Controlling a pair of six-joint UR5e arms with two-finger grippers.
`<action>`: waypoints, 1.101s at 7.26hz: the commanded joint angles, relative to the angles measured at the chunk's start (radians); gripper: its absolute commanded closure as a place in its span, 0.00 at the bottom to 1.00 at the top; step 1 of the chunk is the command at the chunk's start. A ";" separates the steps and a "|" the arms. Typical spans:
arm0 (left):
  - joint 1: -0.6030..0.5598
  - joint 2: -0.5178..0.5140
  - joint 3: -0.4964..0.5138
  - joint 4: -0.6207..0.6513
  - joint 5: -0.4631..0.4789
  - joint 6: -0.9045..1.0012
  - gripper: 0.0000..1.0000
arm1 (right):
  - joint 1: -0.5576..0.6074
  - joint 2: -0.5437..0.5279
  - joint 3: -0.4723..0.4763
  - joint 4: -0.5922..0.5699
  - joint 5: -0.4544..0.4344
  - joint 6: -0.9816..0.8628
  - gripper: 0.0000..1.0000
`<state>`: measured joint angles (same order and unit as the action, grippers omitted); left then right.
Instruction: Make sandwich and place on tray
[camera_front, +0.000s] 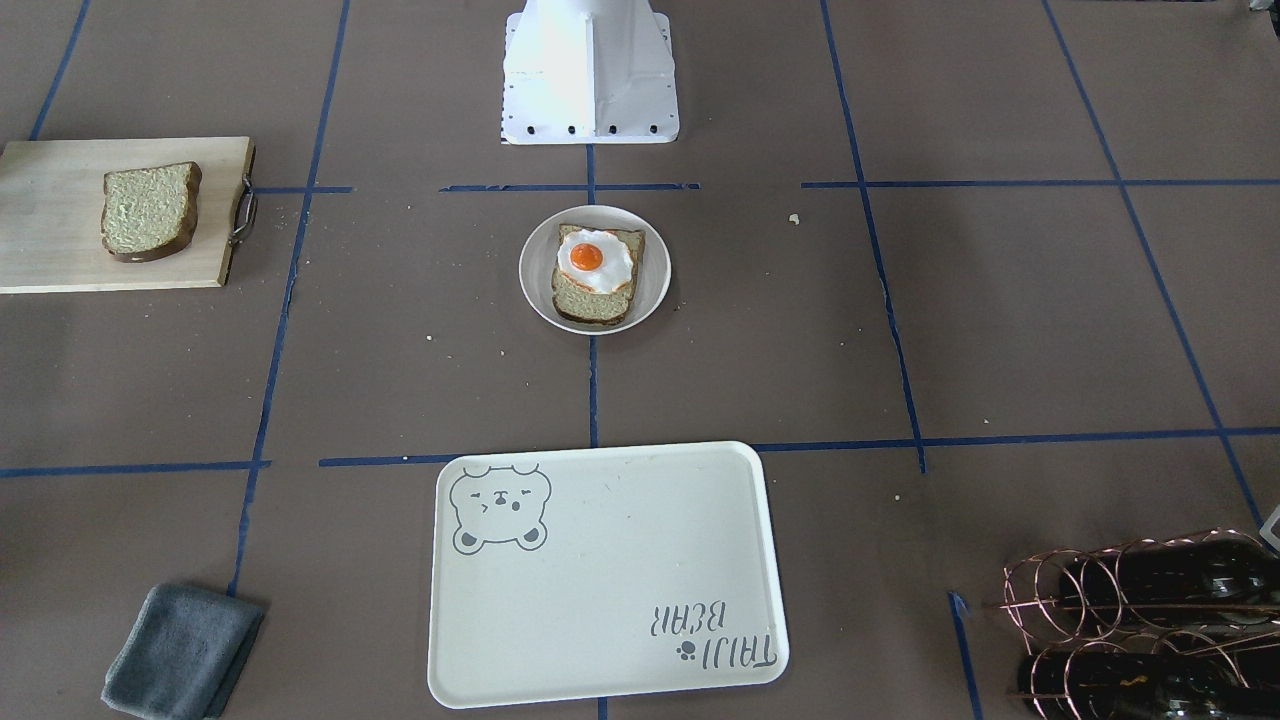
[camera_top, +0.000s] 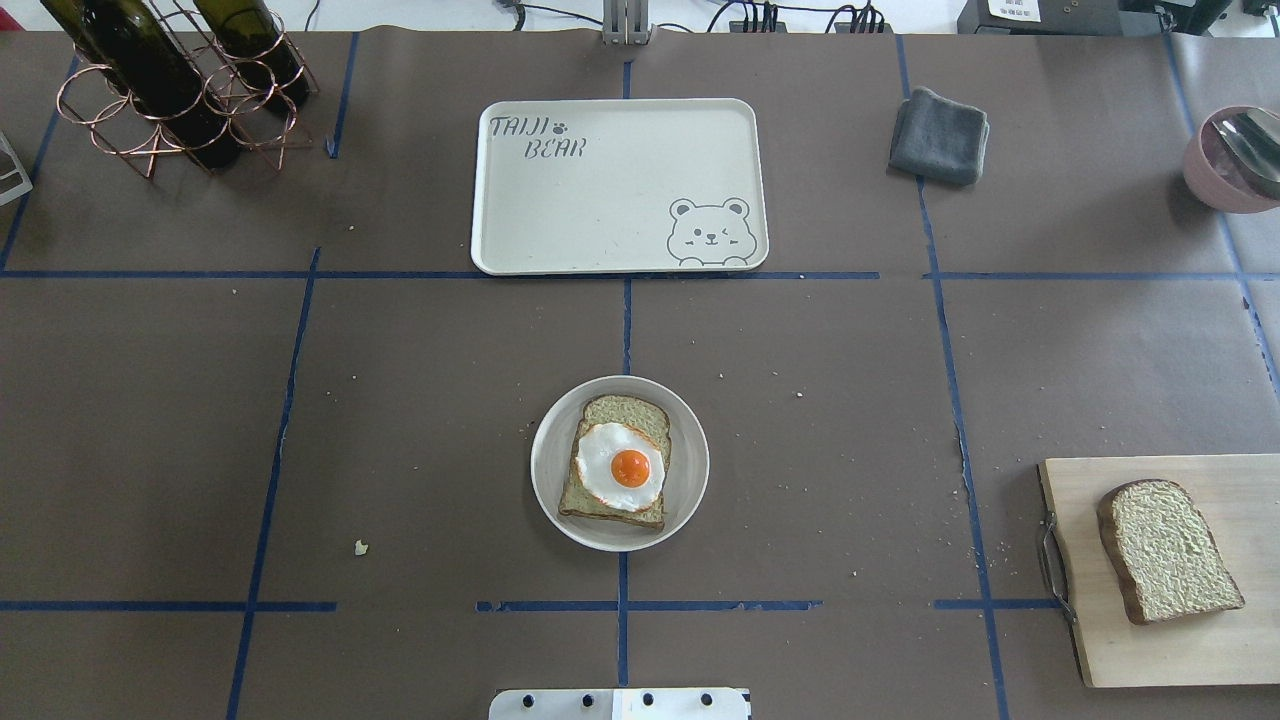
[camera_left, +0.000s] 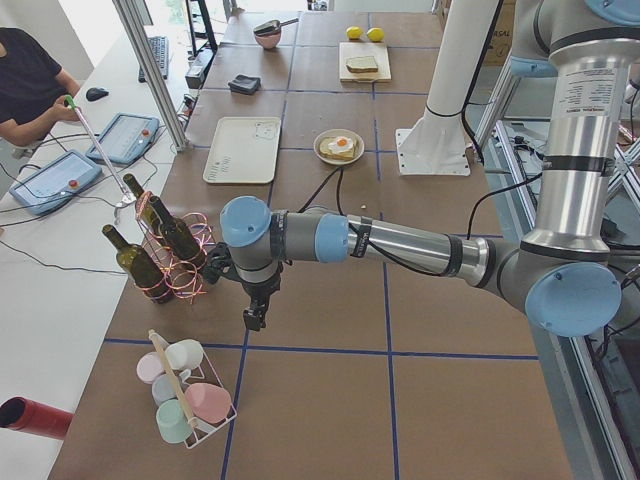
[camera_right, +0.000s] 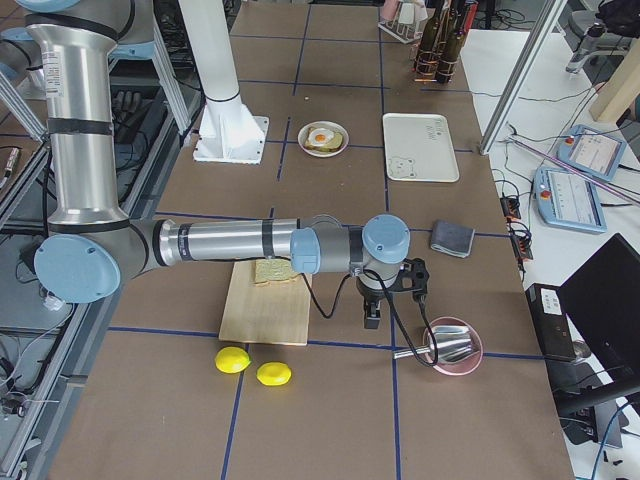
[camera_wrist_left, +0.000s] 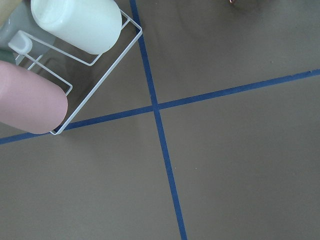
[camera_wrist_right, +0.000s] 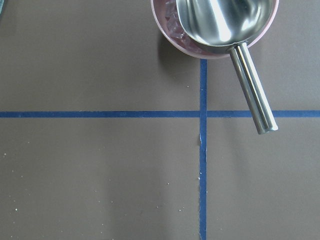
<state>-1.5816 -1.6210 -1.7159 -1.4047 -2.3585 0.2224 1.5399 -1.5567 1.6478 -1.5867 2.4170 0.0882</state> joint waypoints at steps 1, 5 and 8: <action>0.003 -0.002 -0.014 -0.010 0.005 -0.009 0.00 | 0.000 -0.005 0.003 0.005 -0.001 0.001 0.00; 0.006 0.010 -0.045 -0.025 -0.004 0.001 0.00 | -0.003 -0.031 0.026 0.030 0.011 0.011 0.00; 0.057 0.012 -0.030 -0.085 -0.062 0.000 0.00 | -0.137 -0.220 0.113 0.245 0.158 0.177 0.00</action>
<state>-1.5533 -1.6099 -1.7450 -1.4725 -2.3799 0.2222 1.4697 -1.6822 1.7157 -1.4569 2.5109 0.1465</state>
